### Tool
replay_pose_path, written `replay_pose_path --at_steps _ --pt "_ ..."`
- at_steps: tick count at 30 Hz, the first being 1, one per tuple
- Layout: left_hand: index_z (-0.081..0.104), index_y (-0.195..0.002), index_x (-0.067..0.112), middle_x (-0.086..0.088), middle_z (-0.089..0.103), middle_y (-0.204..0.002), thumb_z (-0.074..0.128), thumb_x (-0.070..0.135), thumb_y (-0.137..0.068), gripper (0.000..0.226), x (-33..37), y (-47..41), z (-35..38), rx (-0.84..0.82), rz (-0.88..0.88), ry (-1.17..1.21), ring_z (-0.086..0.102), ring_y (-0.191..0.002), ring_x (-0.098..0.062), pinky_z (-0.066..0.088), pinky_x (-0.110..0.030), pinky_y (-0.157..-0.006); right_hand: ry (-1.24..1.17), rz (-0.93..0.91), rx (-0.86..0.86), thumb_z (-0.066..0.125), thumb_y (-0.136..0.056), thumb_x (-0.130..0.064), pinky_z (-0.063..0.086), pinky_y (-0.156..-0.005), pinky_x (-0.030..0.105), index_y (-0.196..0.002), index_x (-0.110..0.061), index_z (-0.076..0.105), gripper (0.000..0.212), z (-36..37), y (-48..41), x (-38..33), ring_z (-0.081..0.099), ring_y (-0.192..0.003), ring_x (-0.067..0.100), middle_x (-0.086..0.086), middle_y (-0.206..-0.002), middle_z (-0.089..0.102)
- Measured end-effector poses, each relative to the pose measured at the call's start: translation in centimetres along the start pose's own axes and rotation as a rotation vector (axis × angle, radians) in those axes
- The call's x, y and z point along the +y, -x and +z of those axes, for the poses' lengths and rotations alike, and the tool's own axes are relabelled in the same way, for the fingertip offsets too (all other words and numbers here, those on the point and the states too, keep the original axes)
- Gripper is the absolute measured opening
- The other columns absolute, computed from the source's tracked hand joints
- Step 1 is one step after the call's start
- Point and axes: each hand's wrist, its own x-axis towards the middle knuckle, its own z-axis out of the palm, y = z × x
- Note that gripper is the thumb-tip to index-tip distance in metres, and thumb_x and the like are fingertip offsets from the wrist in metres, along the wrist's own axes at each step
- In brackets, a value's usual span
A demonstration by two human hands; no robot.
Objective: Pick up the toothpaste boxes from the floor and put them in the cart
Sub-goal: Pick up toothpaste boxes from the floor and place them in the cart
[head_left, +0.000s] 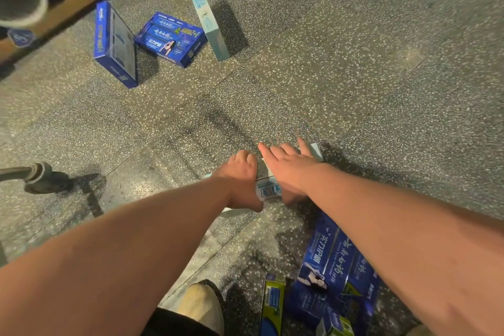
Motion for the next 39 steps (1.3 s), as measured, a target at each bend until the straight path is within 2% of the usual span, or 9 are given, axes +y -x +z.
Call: replay_pose_path --at_steps 3,6,10,14,19,25,31,36,39 --pt "0.022 -0.145 0.015 -0.004 0.036 -0.116 0.068 0.074 -0.063 0.111 -0.4 0.2 0.8 0.013 -0.039 -0.071 0.042 -0.105 -0.02 0.052 -0.042 -0.093 0.059 -0.006 0.107 0.063 -0.088 -0.007 0.008 -0.119 0.052 -0.157 -0.023 -0.011 0.103 0.7 -0.3 0.4 0.018 -0.147 0.024 0.002 -0.162 0.021" --pt "0.007 -0.154 0.014 -0.008 0.035 -0.135 0.07 0.079 -0.06 0.131 -0.7 0.0 1.7 0.006 -0.029 -0.157 0.042 -0.12 -0.027 0.046 -0.051 -0.1 0.07 -0.026 0.129 0.061 -0.088 -0.008 0.01 -0.118 0.051 -0.157 -0.026 -0.002 0.095 0.9 -0.3 0.4 0.019 -0.146 0.024 0.0 -0.16 0.021" --pt "0.022 -0.143 0.016 -0.004 0.04 -0.115 0.068 0.069 -0.067 0.104 -0.9 -0.1 1.6 0.05 0.01 -0.135 0.047 -0.1 -0.023 0.054 -0.042 -0.085 0.102 -0.02 0.137 0.061 -0.086 -0.003 0.009 -0.119 0.052 -0.153 -0.022 0.013 0.085 0.8 -0.2 0.4 0.006 -0.15 0.028 0.004 -0.163 0.011" --pt "0.029 -0.13 0.018 -0.001 0.038 -0.105 0.064 0.068 -0.069 0.087 -1.2 -0.2 1.4 0.062 0.028 -0.168 0.046 -0.092 -0.021 0.054 -0.04 -0.079 0.104 -0.023 0.185 0.064 -0.084 -0.014 0.026 -0.106 0.046 -0.131 -0.021 0.035 0.056 0.9 -0.6 0.2 0.038 -0.129 0.025 0.002 -0.134 0.045" --pt "0.032 -0.123 0.019 0.0 0.038 -0.102 0.057 0.07 -0.071 0.078 -1.5 -0.8 1.3 0.086 0.049 -0.186 0.046 -0.089 -0.019 0.052 -0.038 -0.078 0.127 -0.026 0.146 0.067 -0.081 -0.017 0.03 -0.1 0.043 -0.125 -0.02 0.038 0.053 0.5 -0.9 0.5 0.042 -0.119 0.024 0.002 -0.126 0.047" --pt "0.028 -0.127 0.021 -0.001 0.039 -0.109 0.072 0.064 -0.071 0.083 0.0 1.7 -1.3 0.059 0.058 -0.091 0.046 -0.096 -0.02 0.05 -0.047 -0.092 0.103 0.014 0.057 0.076 -0.075 -0.03 0.03 -0.098 0.041 -0.126 -0.022 0.037 0.064 -2.8 2.9 0.2 0.042 -0.116 0.02 -0.003 -0.121 0.045" --pt "0.026 -0.141 0.018 -0.004 0.042 -0.121 0.063 0.072 -0.071 0.096 0.7 13.0 -11.3 -0.007 0.186 -0.017 0.048 -0.107 -0.023 0.046 -0.048 -0.093 0.054 0.061 0.06 0.067 -0.079 -0.043 0.029 -0.095 0.041 -0.118 -0.025 0.032 0.055 -11.8 14.5 -4.3 0.026 -0.094 0.014 -0.007 -0.101 0.03" --pt "0.029 -0.138 0.017 -0.004 0.043 -0.123 0.048 0.079 -0.06 0.102 0.0 26.4 -24.5 -0.028 0.196 0.021 0.05 -0.108 -0.026 0.046 -0.049 -0.094 0.048 0.094 0.1 0.072 -0.074 -0.038 0.031 -0.094 0.041 -0.128 -0.022 0.034 0.068 -25.0 26.1 -10.4 0.041 -0.108 0.019 -0.004 -0.115 0.045" --pt "0.031 -0.132 0.018 -0.003 0.044 -0.123 0.066 0.064 -0.065 0.089 -0.6 34.8 -32.3 0.012 0.214 0.024 0.05 -0.108 -0.026 0.047 -0.051 -0.094 0.086 0.088 0.15 0.067 -0.081 -0.029 0.035 -0.094 0.045 -0.128 -0.016 0.045 0.054 -34.5 33.5 -14.2 0.047 -0.112 0.026 0.002 -0.12 0.052"
